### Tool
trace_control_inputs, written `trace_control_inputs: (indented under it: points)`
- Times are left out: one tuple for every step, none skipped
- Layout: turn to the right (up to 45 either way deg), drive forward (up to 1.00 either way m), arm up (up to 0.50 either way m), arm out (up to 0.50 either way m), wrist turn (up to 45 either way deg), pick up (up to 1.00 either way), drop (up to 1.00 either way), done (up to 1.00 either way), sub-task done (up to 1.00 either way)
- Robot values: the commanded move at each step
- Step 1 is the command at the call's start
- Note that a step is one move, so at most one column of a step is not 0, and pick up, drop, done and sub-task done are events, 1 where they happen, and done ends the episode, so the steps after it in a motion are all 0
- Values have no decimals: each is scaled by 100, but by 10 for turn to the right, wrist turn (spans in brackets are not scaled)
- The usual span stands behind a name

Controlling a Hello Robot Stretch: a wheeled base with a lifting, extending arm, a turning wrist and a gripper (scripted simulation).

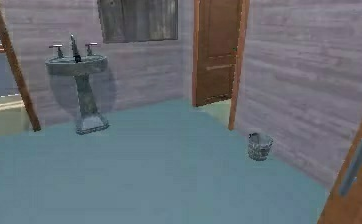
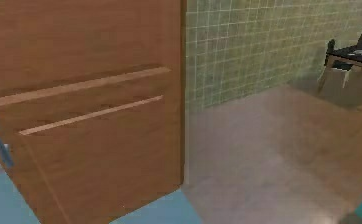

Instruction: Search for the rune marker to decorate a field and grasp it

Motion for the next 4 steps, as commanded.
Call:
trace_control_inputs:
  points:
    - [0, 100, 0, 0, 0, 0, 0, 0, 0]
    - [0, 100, 0, 0, 0, 0, 0, 0, 0]
    - [0, 45, 0, 0, 0, 0, 0, 0, 0]
    - [450, 0, 0, 0, 0, 0, 0, 0, 0]
